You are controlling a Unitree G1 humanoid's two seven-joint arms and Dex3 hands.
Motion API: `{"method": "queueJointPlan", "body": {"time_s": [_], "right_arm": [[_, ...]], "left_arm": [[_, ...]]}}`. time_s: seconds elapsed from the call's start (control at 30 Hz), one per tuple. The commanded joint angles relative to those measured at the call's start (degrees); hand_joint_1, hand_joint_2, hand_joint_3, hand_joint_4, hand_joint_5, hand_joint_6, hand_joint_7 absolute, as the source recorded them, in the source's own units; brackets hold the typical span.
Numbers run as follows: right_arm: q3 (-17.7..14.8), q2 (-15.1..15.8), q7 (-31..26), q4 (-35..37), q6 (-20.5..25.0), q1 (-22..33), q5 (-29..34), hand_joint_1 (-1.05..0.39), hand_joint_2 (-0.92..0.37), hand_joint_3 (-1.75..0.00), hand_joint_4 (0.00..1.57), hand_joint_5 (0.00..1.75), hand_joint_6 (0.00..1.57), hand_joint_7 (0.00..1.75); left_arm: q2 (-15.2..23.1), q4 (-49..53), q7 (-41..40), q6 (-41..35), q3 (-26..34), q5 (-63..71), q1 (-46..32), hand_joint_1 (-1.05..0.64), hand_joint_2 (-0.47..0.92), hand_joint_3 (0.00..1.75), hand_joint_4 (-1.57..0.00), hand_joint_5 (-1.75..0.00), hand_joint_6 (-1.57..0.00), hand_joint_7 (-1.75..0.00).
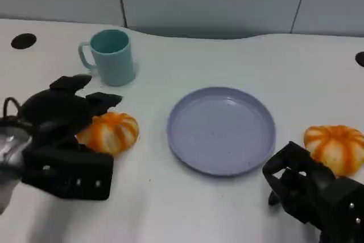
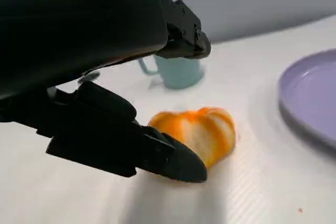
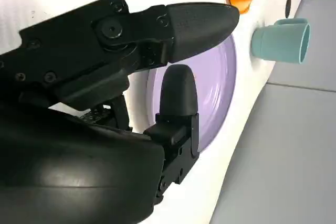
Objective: Grasp the bread from the table and place it into the plate.
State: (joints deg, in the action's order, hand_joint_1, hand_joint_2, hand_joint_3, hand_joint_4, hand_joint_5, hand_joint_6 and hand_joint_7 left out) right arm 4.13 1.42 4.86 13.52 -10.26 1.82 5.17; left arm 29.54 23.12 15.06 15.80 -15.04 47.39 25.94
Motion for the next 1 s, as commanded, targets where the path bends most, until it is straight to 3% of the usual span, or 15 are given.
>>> {"method": "queueJointPlan", "body": {"time_s": [0.03,0.23,0.47,0.67,0.7,0.73,0.77,0.83,0.9,1.0], "right_arm": [[-0.5,0.7,-0.1,-0.7,0.5,0.2,-0.4,-0.29,-0.92,-0.34,0.62,1.75,0.38,1.75],[-0.3,1.3,0.3,-1.2,0.8,0.5,0.0,-0.29,-0.92,-0.34,0.59,1.75,0.38,1.75],[-0.5,1.1,0.5,-2.5,1.6,1.4,-0.6,-0.28,-0.92,-0.33,0.58,1.75,0.38,1.75],[-0.5,1.3,1.0,-3.1,1.7,1.7,-0.8,-0.28,-0.92,-0.34,0.58,1.75,0.37,1.75],[-0.5,1.2,1.0,-3.3,1.9,1.8,-0.8,-0.28,-0.92,-0.34,0.58,1.75,0.37,1.75],[-0.5,1.2,1.0,-3.4,2.0,1.9,-0.8,-0.28,-0.92,-0.34,0.58,1.75,0.37,1.75],[-0.5,1.2,0.9,-3.3,1.7,1.9,-0.7,-0.28,-0.92,-0.34,0.58,1.75,0.37,1.75],[-0.5,1.3,0.8,-3.3,1.5,2.0,-0.4,-0.28,-0.92,-0.34,0.58,1.75,0.37,1.75],[-0.4,1.4,0.7,-3.5,1.7,2.1,-0.1,-0.28,-0.92,-0.35,0.58,1.75,0.37,1.75],[-0.4,1.4,0.7,-3.4,1.2,2.1,-0.1,-0.27,-0.92,-0.35,0.58,1.75,0.37,1.75]], "left_arm": [[-1.6,11.0,0.2,-1.7,-4.8,0.6,6.2,-0.88,0.92,0.03,0.00,0.00,-0.05,0.00],[-7.4,29.5,-5.9,-4.8,-12.4,3.9,15.0,-0.77,0.89,0.00,0.00,0.00,-0.06,-0.01],[-13.5,46.8,-11.3,-5.5,-16.3,2.2,21.4,-0.85,0.89,0.00,-0.03,-0.01,-0.10,-0.02],[-16.5,52.3,-16.7,-7.0,-16.7,0.5,22.3,-0.61,0.79,0.00,-0.27,-0.13,-0.35,-0.09],[-16.6,52.5,-17.9,-6.8,-16.4,-0.3,22.1,-0.51,0.80,0.00,-0.39,-0.31,-0.49,-0.25],[-16.6,52.7,-18.6,-6.5,-16.2,-0.9,21.9,-0.42,0.81,0.00,-0.35,-0.77,-0.47,-0.70],[-16.5,52.8,-20.3,-5.8,-16.3,-1.2,21.6,-0.38,0.82,0.00,-0.32,-0.96,-0.43,-0.91],[-16.4,52.8,-23.6,-4.5,-16.5,-1.7,20.9,-0.27,0.83,0.01,-0.40,-1.56,-0.39,-1.52],[-16.3,53.0,-25.9,-3.7,-16.7,-2.2,20.5,-0.22,0.85,0.01,-0.60,-1.71,-0.46,-1.70],[-16.3,53.0,-29.5,-2.9,-16.6,-2.8,19.6,-0.21,0.90,0.04,-0.70,-1.74,-0.50,-1.74]]}}
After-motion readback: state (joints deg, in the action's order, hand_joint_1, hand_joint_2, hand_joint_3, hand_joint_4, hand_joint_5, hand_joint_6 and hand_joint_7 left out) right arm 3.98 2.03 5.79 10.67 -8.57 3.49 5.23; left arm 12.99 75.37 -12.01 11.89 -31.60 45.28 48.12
